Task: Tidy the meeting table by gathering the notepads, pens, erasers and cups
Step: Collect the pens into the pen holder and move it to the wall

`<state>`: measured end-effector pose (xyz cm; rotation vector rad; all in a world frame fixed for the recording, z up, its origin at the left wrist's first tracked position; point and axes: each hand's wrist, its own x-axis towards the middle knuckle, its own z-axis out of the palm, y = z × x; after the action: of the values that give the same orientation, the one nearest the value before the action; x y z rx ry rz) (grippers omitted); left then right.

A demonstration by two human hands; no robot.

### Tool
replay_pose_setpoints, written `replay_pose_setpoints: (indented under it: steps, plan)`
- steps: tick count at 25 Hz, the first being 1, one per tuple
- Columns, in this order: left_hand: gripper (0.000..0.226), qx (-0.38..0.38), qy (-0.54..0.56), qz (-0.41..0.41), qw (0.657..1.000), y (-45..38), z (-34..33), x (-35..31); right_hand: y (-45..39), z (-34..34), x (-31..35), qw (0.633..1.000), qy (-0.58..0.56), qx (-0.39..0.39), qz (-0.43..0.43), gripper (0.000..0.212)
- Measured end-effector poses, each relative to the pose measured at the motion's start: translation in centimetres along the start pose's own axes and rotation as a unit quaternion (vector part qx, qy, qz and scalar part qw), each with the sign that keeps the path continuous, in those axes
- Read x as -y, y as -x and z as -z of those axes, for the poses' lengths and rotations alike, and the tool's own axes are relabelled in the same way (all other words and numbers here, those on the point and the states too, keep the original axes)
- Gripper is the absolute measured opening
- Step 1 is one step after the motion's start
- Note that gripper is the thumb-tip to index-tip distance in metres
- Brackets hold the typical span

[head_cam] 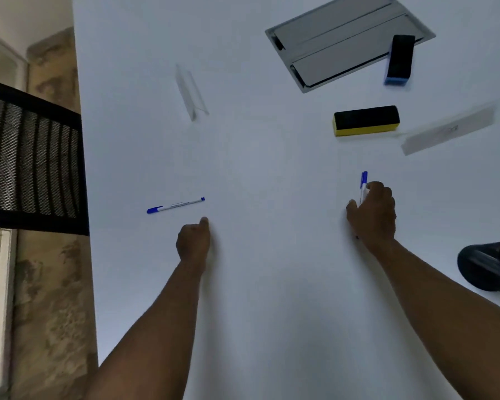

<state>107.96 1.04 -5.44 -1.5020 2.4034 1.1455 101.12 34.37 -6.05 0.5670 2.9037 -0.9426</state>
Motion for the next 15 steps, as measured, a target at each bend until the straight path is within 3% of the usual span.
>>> replay_pose_setpoints:
  steps: [2,4,7,12,15]
  plan:
    - [0.044,-0.028,0.157,0.112,0.981,-2.6,0.2,-1.4,-1.1,-0.1,0.4,1.000,0.009,0.005,-0.027,0.038]
    - [0.045,-0.050,0.218,0.152,0.963,-5.0,0.1,-2.2,-1.8,-0.2,0.7,0.999,0.009,0.007,-0.047,0.035]
    - [0.042,-0.055,0.200,0.167,0.964,-8.4,0.2,-2.8,-2.3,-0.5,0.9,0.997,0.010,0.011,-0.074,0.031]
    - [0.008,-0.048,0.160,0.204,0.965,-12.3,0.6,-3.6,-2.3,-0.9,1.3,0.996,0.021,0.027,-0.083,0.025]
    - [0.010,-0.046,0.166,0.201,0.964,-12.4,0.8,-3.5,-0.8,-1.0,1.7,0.997,0.012,0.047,-0.056,0.015]
